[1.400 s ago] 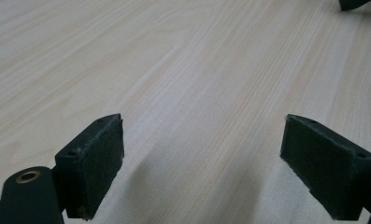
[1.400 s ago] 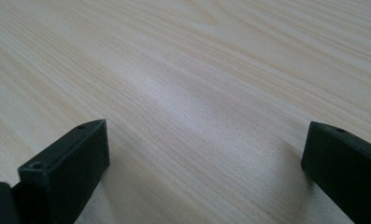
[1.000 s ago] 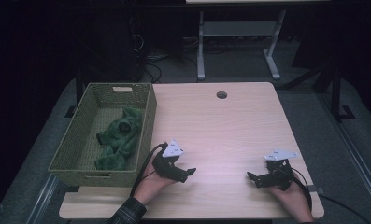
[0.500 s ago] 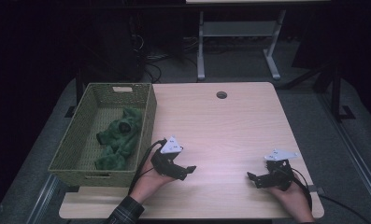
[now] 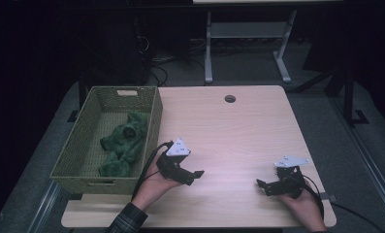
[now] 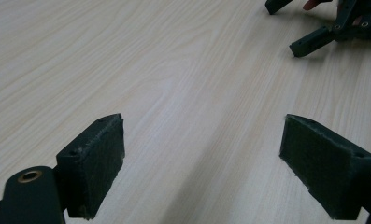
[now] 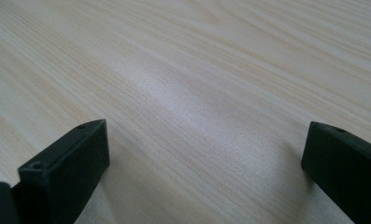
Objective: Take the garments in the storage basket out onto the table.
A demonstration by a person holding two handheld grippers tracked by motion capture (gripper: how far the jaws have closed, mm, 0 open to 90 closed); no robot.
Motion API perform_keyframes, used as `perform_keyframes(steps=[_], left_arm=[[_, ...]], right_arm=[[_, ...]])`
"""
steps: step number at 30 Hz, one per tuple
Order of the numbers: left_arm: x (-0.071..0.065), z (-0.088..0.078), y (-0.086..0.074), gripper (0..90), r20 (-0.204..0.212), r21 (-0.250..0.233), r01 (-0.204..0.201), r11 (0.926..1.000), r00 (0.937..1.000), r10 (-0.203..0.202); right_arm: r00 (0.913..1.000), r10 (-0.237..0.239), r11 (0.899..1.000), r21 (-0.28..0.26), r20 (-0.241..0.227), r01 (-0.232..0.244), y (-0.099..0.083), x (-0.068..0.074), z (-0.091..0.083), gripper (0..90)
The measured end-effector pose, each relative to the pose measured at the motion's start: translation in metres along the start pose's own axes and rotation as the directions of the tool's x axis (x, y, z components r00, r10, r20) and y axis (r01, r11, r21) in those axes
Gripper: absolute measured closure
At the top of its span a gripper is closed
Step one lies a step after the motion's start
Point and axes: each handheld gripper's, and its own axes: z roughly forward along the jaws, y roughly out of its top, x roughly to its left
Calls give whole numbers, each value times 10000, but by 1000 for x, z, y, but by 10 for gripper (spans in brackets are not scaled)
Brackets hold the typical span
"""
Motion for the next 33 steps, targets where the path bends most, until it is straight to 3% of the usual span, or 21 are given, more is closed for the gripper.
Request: perform_keyframes(steps=[16, 33], left_arm=[[2, -14, 20, 135, 359, -88, -225, 9997, 9991, 228], [12, -29, 32, 136, 235, -117, -198, 9997, 9995, 201]], right_arm=[[10000, 12, 10000, 7, 7, -12, 0, 0, 0, 6], [10000, -5, 10000, 0, 8, 5, 0, 0, 0, 6]])
